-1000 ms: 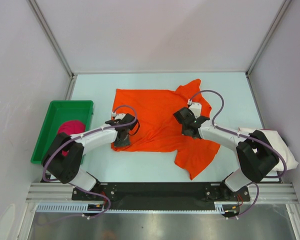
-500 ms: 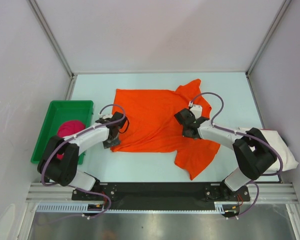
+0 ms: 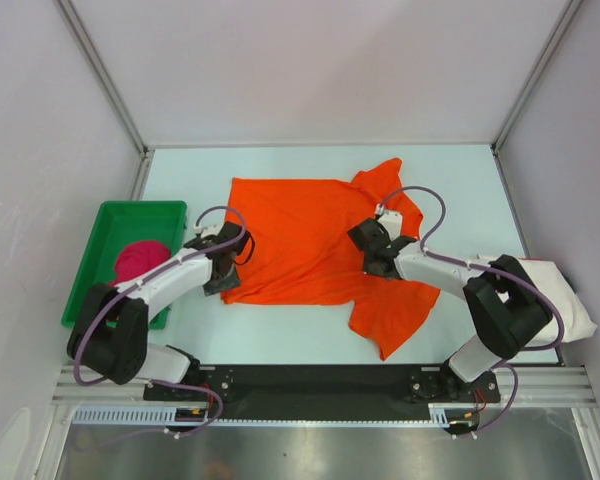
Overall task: Fold and stack the t-shirts
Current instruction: Flatten out the tshirt
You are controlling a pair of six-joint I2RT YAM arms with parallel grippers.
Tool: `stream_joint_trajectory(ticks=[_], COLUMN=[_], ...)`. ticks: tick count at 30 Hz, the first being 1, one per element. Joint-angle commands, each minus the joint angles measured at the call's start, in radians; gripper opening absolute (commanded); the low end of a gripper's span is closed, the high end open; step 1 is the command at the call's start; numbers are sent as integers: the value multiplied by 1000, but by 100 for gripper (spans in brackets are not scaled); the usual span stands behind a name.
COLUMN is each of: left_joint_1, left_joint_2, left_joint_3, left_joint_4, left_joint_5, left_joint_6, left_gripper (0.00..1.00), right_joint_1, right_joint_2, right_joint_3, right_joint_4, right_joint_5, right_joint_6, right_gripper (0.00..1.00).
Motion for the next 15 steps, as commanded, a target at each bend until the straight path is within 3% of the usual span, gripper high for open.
stream_joint_trajectory(ticks=[1, 10, 15], left_joint_1=[-30, -87, -107], left_joint_2=[-120, -178, -180], left_joint_3=[37, 51, 34], left_joint_4=[0, -15, -12], left_joint_5=[27, 29, 42], left_joint_6=[18, 2, -22], left_gripper=[51, 61, 62], right_joint_1=[31, 141, 247], right_joint_2=[-9, 43, 101], right_joint_3=[18, 87, 127], right_joint_4=[48, 102, 149], right_joint_5=[-3, -87, -110], right_joint_6=[-22, -49, -77], right_gripper=[0, 6, 25])
